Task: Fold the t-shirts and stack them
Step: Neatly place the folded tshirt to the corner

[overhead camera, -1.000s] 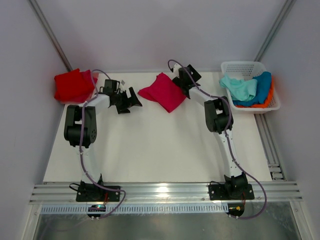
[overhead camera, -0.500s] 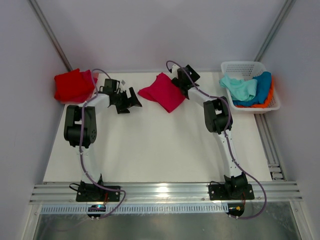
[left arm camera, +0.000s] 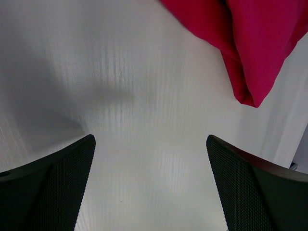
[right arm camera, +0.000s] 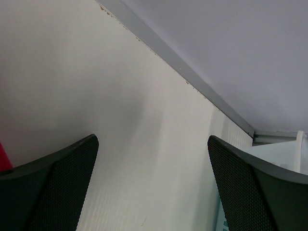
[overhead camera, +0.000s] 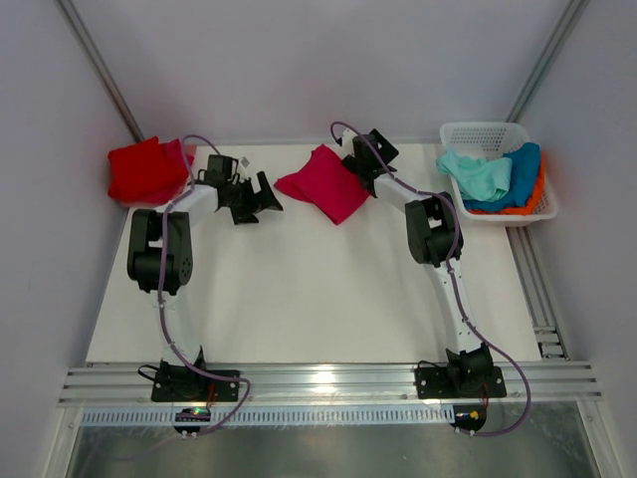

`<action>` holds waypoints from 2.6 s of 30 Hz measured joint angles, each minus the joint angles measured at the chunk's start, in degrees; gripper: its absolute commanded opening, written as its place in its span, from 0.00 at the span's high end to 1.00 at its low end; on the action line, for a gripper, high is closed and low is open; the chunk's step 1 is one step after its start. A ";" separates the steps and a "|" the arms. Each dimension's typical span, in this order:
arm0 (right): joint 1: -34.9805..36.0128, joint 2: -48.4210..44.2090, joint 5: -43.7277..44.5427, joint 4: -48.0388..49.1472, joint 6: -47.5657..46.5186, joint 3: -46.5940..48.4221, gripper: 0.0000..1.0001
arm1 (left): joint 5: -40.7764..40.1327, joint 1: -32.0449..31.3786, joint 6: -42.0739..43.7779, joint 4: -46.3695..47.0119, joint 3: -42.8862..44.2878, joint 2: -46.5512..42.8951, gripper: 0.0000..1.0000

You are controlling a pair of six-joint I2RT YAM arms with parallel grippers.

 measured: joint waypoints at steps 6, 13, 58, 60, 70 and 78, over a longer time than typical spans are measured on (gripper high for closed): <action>0.02 -0.17 -0.07 -1.31 0.61 -0.04 0.01 | 0.74 0.00 -0.07 -0.20 0.90 0.39 0.01; 0.28 -2.34 -0.74 -4.39 1.60 -2.03 0.01 | 1.14 0.00 -0.07 -0.39 2.08 1.05 0.01; 9.31 -9.97 -1.36 -18.47 6.36 -7.37 0.01 | 4.28 1.57 -4.42 2.10 10.93 9.64 0.01; 9.40 -11.80 1.25 -16.63 4.92 -9.77 0.01 | 4.70 1.57 -4.61 3.17 11.47 10.32 0.01; 7.89 -16.11 10.12 -4.79 -2.80 -12.96 0.01 | 7.30 1.44 -6.60 7.69 14.99 14.05 0.01; 5.46 -12.66 12.09 -1.49 -5.99 -12.96 0.01 | 7.48 0.39 -7.13 9.62 16.44 15.47 0.01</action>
